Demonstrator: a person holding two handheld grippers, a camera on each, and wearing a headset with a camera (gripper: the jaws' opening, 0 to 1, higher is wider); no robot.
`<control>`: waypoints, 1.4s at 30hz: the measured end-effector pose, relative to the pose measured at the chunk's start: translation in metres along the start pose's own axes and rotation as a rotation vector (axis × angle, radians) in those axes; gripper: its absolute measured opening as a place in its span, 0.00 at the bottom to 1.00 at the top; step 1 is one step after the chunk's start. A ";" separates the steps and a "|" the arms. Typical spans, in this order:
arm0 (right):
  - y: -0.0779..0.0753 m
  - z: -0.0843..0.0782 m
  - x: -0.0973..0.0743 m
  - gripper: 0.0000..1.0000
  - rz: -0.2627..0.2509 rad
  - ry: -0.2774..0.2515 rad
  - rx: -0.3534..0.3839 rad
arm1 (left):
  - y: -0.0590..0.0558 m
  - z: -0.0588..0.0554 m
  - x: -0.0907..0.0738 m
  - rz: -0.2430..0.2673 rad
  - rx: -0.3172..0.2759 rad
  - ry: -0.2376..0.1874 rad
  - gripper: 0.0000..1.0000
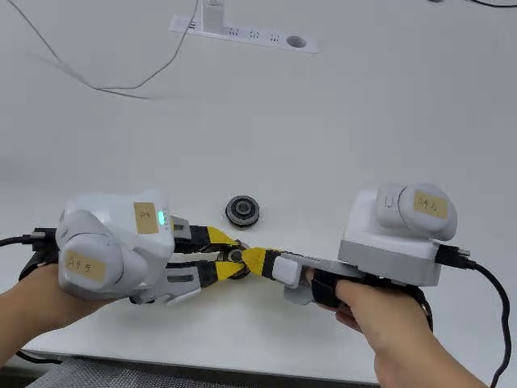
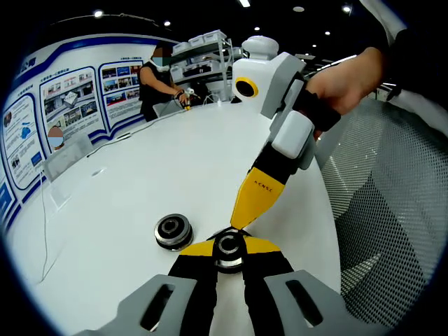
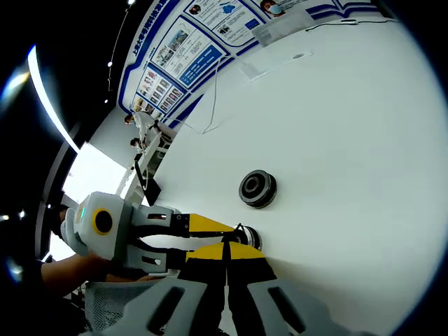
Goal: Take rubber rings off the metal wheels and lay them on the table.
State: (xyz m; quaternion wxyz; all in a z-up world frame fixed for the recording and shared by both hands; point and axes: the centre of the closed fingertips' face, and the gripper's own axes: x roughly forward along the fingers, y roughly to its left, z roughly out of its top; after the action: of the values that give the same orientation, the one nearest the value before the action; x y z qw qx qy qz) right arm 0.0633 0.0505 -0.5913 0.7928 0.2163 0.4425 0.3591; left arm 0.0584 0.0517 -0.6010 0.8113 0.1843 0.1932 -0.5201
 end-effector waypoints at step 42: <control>0.000 0.000 0.007 0.01 0.025 -0.017 0.083 | 0.017 0.009 -0.027 0.039 -0.044 -0.028 0.22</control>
State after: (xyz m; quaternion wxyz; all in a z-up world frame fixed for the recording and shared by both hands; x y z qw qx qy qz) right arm 0.0659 0.0557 -0.5954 0.7822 0.2576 0.4476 0.3486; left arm 0.0646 0.0742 -0.5777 0.8277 0.1630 0.1897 -0.5024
